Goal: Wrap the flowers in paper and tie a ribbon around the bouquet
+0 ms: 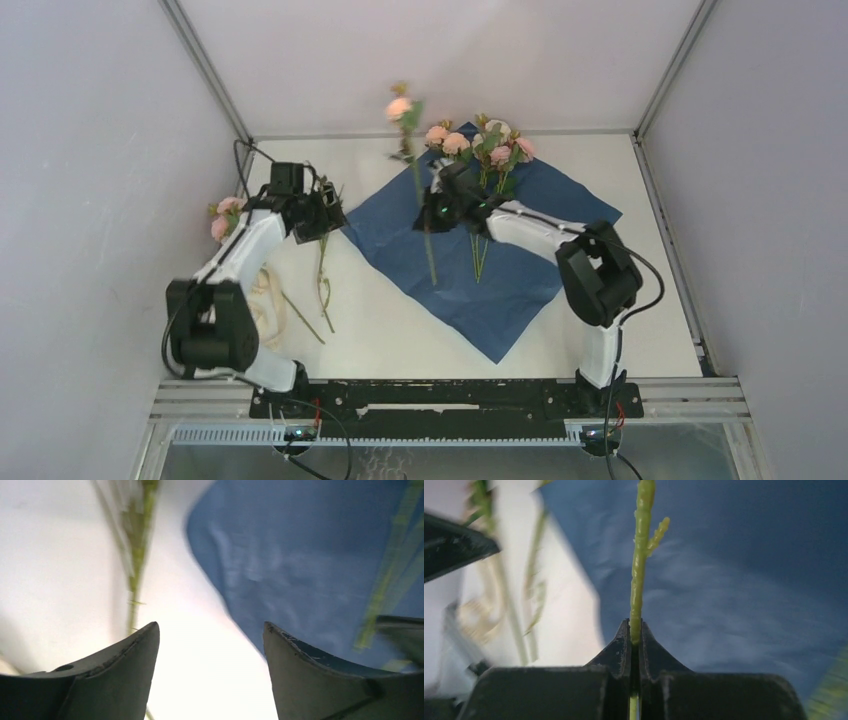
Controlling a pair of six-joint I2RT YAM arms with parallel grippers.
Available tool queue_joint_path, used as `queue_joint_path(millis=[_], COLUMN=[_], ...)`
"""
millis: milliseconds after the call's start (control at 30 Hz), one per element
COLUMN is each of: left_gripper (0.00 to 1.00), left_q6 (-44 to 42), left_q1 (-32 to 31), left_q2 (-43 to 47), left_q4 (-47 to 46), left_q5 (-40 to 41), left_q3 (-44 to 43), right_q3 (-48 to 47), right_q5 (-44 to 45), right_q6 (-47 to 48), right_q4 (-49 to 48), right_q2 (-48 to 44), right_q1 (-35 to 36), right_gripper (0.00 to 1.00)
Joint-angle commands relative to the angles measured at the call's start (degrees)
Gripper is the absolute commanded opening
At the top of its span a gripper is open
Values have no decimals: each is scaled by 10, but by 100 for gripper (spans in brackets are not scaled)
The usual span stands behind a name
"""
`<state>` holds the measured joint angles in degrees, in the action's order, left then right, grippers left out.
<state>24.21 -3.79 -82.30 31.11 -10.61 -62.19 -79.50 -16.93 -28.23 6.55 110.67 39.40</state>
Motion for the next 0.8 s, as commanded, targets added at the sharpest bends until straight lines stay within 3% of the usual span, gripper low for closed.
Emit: queue_joint_path(millis=[0,167,300,367,467,533,767], left_gripper=[78,74,64,49,12,3,2], left_q6=[-112,-145,-184,-186,-188,-178,22], left_q1=[-1,-2,-3,-3,-2,3,84], left_q2=[-121,-247,-310,-321,-315,-293,-19], left_q4=[79,126,168,181,189,198,65], left_q5=[148,176,188,185,160,132,81], left_q3=[-80,-145,-194,-208,-205,-203,-101], right_q3=[2,1,-1,-18,-43,-46,-61], right_q5=[175,257,267,269,282,284,249], right_q6=[105,140,147,152,147,148,198], right_q4=[87,137,152,175,216,229,224], right_q2=[-63,-50,-38,-22,-3,-9,-113], right_q1=[-52,-96,-118,-120,-122,-120,-23], right_gripper=[0,1,19,33,49,54,63])
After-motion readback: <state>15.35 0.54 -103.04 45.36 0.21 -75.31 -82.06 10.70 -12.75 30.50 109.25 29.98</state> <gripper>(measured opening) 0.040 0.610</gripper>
